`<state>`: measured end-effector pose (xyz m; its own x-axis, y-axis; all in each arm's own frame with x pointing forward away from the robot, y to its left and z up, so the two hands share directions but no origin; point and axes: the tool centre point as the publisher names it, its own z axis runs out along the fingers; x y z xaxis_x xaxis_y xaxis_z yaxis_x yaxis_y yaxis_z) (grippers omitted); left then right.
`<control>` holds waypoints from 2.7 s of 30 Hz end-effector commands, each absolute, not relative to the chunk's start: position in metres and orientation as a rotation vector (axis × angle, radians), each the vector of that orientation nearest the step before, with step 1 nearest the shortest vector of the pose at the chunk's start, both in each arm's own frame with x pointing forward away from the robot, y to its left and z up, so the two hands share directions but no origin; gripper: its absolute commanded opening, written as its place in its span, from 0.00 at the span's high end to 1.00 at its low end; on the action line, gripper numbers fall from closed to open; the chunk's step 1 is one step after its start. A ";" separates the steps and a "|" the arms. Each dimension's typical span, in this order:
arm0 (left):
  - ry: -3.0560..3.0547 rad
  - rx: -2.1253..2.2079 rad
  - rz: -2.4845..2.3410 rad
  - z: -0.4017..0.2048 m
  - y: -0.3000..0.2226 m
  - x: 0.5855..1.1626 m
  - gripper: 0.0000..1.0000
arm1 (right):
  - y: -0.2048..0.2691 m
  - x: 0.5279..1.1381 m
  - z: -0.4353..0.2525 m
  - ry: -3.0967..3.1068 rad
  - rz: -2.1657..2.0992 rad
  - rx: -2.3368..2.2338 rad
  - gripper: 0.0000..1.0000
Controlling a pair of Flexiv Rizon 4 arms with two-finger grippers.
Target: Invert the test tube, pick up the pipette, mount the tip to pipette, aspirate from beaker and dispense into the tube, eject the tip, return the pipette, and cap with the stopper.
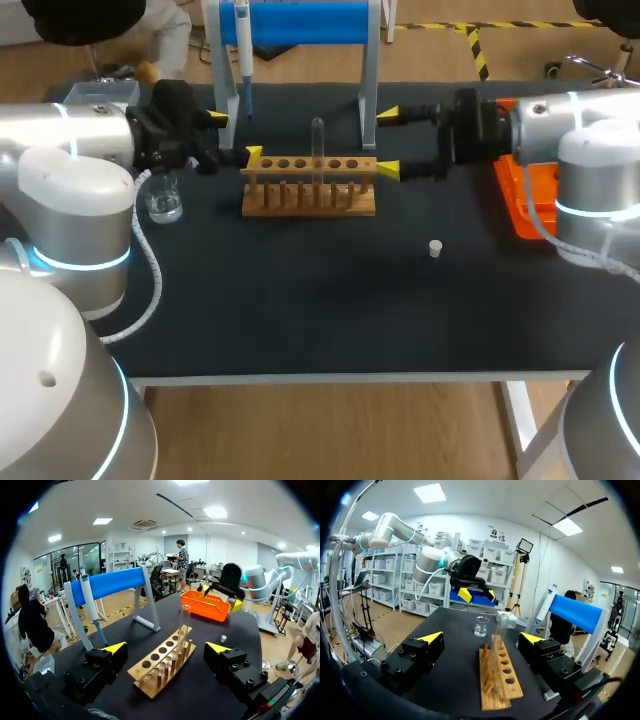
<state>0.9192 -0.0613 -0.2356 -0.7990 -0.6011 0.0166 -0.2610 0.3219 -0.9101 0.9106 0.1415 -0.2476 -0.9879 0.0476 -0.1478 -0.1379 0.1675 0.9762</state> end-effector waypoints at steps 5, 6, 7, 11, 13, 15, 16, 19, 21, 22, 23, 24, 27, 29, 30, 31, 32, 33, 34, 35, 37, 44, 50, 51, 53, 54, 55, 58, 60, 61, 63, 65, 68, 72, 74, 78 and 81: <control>2.265 -0.773 -1.470 -0.236 -0.062 0.919 0.00 | 0.175 0.942 -0.260 2.331 2.082 -0.099 0.00; 2.265 -0.773 -1.470 -0.236 -0.062 0.919 0.00 | 0.178 0.944 -0.259 2.330 2.082 -0.098 0.00; 2.265 -0.773 -1.470 -0.236 -0.062 0.919 0.00 | 0.180 0.945 -0.259 2.330 2.083 -0.099 0.00; 2.265 -0.773 -1.470 -0.236 -0.062 0.919 0.00 | 0.190 0.948 -0.259 2.328 2.108 -0.091 0.00; 2.265 -0.773 -1.470 -0.236 -0.062 0.919 0.00 | 0.195 0.948 -0.259 2.324 2.124 -0.093 0.00; 2.265 -0.773 -1.470 -0.236 -0.062 0.919 0.00 | 0.200 0.948 -0.261 2.320 2.136 -0.096 0.00; 2.265 -0.773 -1.470 -0.236 -0.062 0.919 0.00 | 0.202 0.947 -0.261 2.313 2.146 -0.099 0.00; 2.265 -0.773 -1.470 -0.236 -0.062 0.919 0.00 | 0.208 0.947 -0.265 2.309 2.169 -0.090 0.00; 2.265 -0.773 -1.470 -0.236 -0.062 0.919 0.00 | 0.211 0.948 -0.267 2.306 2.171 -0.091 0.00; 2.265 -0.773 -1.470 -0.236 -0.062 0.919 0.00 | 0.213 0.948 -0.268 2.304 2.176 -0.089 0.00; 2.265 -0.773 -1.470 -0.236 -0.062 0.919 0.00 | 0.215 0.949 -0.268 2.304 2.177 -0.088 0.00; 2.265 -0.773 -1.470 -0.236 -0.062 0.919 0.00 | 0.217 0.949 -0.269 2.301 2.185 -0.082 0.00; 2.265 -0.773 -1.470 -0.236 -0.062 0.919 0.00 | 0.221 0.950 -0.271 2.289 2.204 -0.081 0.00; 2.265 -0.773 -1.470 -0.236 -0.062 0.919 0.00 | 0.225 0.951 -0.271 2.279 2.215 -0.080 0.00; 2.265 -0.773 -1.470 -0.236 -0.062 0.919 0.00 | 0.226 0.951 -0.272 2.275 2.221 -0.080 0.00; 2.265 -0.773 -1.470 -0.236 -0.062 0.919 0.00 | 0.228 0.951 -0.272 2.268 2.227 -0.083 0.00; 2.265 -0.773 -1.470 -0.236 -0.062 0.919 0.00 | 0.229 0.952 -0.272 2.263 2.235 -0.084 0.00; 2.265 -0.773 -1.470 -0.236 -0.062 0.919 0.00 | 0.231 0.952 -0.272 2.262 2.236 -0.085 0.00; 2.265 -0.773 -1.470 -0.236 -0.062 0.919 0.00 | 0.232 0.952 -0.272 2.260 2.239 -0.086 0.00; 2.265 -0.773 -1.470 -0.236 -0.062 0.919 0.00 | 0.233 0.952 -0.272 2.259 2.241 -0.086 0.00; 2.265 -0.773 -1.470 -0.236 -0.062 0.919 0.00 | 0.235 0.953 -0.272 2.254 2.248 -0.086 0.00; 2.265 -0.773 -1.470 -0.236 -0.062 0.919 0.00 | 0.240 0.955 -0.275 2.246 2.260 -0.079 0.00; 2.265 -0.773 -1.470 -0.236 -0.062 0.919 0.00 | 0.242 0.956 -0.278 2.245 2.269 -0.068 0.00; 2.265 -0.773 -1.470 -0.236 -0.062 0.919 0.00 | 0.243 0.957 -0.279 2.244 2.269 -0.067 0.00; 2.265 -0.773 -1.470 -0.236 -0.062 0.919 0.00 | 0.244 0.957 -0.279 2.245 2.269 -0.067 0.00; 2.265 -0.773 -1.470 -0.236 -0.062 0.919 0.00 | 0.244 0.957 -0.280 2.245 2.269 -0.067 0.00; 2.265 -0.773 -1.470 -0.236 -0.062 0.919 0.00 | 0.244 0.957 -0.280 2.244 2.270 -0.067 0.00; 2.265 -0.773 -1.470 -0.236 -0.062 0.919 0.00 | 0.245 0.958 -0.280 2.238 2.273 -0.060 0.11; 2.265 -0.773 -1.470 -0.236 -0.062 0.919 0.00 | 0.246 0.959 -0.281 2.236 2.276 -0.057 0.51; 2.265 -0.773 -1.470 -0.236 -0.062 0.919 0.00 | 0.246 0.959 -0.281 2.235 2.277 -0.056 0.57; 2.265 -0.773 -1.470 -0.236 -0.062 0.919 0.00 | 0.246 0.960 -0.281 2.231 2.282 -0.051 0.70; 2.265 -0.773 -1.470 -0.236 -0.062 0.919 0.00 | 0.247 0.960 -0.281 2.229 2.284 -0.050 0.83; 2.265 -0.773 -1.470 -0.236 -0.062 0.919 0.00 | 0.248 0.960 -0.281 2.227 2.285 -0.049 0.95; 2.265 -0.773 -1.470 -0.236 -0.062 0.919 0.00 | 0.248 0.960 -0.281 2.226 2.285 -0.047 1.00; 2.265 -0.773 -1.470 -0.236 -0.062 0.919 0.00 | 0.248 0.961 -0.281 2.225 2.285 -0.046 1.00; 2.265 -0.773 -1.470 -0.236 -0.062 0.919 0.00 | 0.248 0.961 -0.281 2.222 2.287 -0.042 1.00; 2.265 -0.773 -1.470 -0.236 -0.062 0.919 0.00 | 0.247 0.961 -0.280 2.220 2.289 -0.039 1.00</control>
<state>0.9192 -0.0613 -0.2356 -0.7990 -0.6011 0.0166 -0.2611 0.3219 -0.9101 0.9591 0.2470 -0.2794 -0.9987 -0.0490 0.0155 0.0169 -0.0285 0.9995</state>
